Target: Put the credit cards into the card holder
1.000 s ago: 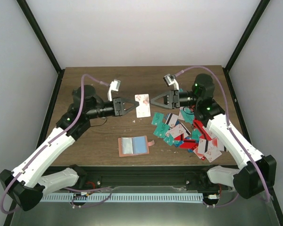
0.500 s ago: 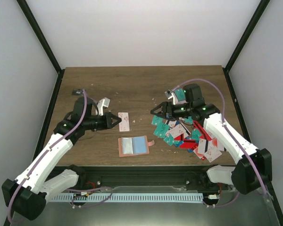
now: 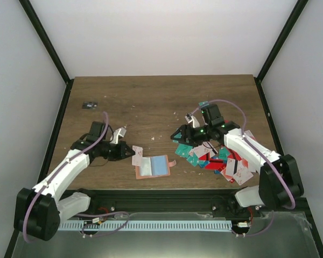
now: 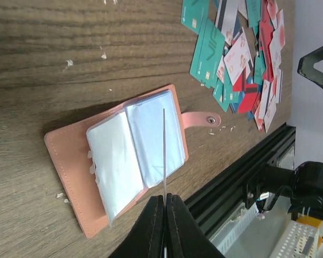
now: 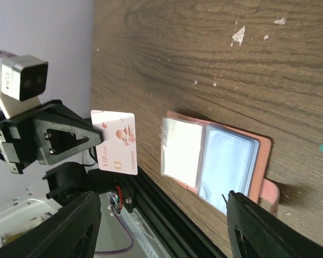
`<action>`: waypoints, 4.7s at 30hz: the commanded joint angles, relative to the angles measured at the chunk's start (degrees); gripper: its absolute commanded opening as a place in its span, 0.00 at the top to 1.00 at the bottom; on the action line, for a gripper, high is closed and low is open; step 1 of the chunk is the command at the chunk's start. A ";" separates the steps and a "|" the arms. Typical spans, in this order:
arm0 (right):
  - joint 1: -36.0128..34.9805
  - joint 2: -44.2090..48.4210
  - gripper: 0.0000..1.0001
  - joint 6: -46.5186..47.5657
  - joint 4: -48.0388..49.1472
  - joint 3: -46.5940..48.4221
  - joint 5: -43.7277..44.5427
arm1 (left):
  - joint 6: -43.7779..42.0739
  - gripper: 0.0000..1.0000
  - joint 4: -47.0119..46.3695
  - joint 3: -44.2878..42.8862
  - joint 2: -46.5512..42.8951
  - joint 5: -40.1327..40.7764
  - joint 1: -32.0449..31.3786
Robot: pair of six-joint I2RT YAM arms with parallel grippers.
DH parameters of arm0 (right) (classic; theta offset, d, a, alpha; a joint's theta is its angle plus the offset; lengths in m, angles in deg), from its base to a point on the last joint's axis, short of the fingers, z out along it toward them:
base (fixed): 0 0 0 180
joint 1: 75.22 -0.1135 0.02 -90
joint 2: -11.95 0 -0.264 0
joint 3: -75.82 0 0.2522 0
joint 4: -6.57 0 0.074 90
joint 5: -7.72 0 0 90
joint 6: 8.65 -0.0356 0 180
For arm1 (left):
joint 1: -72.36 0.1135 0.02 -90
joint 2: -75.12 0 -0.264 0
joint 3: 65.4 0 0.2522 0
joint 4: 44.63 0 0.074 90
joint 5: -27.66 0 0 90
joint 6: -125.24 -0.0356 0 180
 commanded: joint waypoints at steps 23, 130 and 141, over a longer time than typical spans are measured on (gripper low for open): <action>-11.06 -10.42 0.51 2.76 2.86 -2.73 1.82 | 0.53 0.96 -12.67 5.14 13.50 -11.77 -1.45; -11.28 -24.86 0.84 3.44 11.18 -13.14 -2.47 | 12.40 0.96 -35.65 9.32 28.35 -2.28 -12.02; -11.29 -24.49 0.84 2.72 11.68 -13.85 -1.94 | 14.26 0.96 -38.32 9.65 29.64 -2.34 -13.23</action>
